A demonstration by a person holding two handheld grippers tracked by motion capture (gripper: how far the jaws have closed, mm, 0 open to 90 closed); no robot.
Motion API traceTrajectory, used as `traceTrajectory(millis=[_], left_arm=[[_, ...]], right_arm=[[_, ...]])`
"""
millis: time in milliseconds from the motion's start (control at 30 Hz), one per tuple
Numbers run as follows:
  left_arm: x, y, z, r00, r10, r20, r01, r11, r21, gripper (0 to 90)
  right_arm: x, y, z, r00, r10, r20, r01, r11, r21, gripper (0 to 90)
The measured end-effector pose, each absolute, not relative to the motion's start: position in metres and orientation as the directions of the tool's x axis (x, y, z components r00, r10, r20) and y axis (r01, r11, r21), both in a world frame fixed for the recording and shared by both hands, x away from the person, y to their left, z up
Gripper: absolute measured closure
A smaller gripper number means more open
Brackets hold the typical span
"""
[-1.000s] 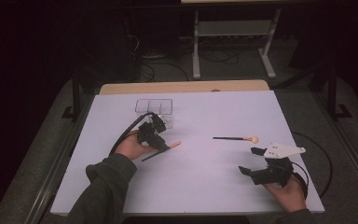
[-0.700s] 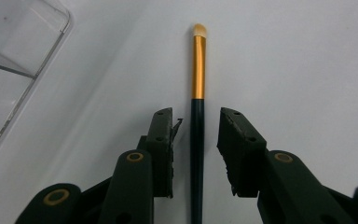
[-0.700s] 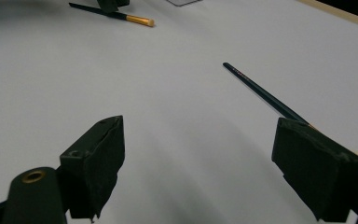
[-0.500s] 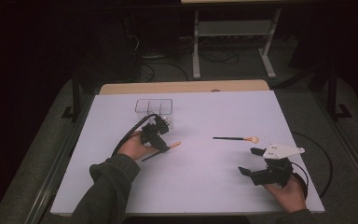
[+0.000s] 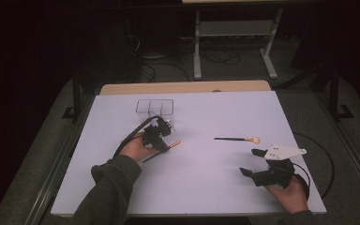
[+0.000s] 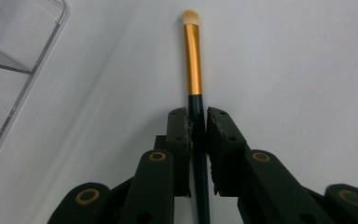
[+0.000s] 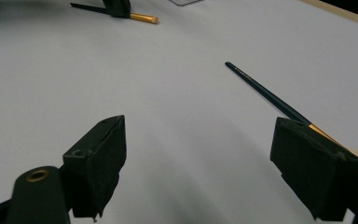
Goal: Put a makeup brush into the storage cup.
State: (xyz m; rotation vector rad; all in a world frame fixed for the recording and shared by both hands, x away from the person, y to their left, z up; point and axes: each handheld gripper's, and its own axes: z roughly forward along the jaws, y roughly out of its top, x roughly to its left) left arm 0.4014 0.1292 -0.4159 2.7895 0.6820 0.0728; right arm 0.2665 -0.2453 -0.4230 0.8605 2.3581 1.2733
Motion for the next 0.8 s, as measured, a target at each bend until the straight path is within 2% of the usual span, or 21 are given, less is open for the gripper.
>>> traceTrajectory(millis=[200,800], left_arm=[[0.4008,0.1279,-0.4160,0.887,0.462,-0.007,0.447,-0.855,0.263,82.1],[0.4026,0.1289,-0.4153,0.884,0.468,-0.022,0.457,-0.850,0.261,83.1]], right_arm=[[0.2668,-0.2444,-0.4246,-0.764,0.646,0.009,0.365,0.421,0.830,17.4],[0.2673,-0.2416,-0.4260,-0.765,0.644,0.024,0.375,0.414,0.829,18.1]])
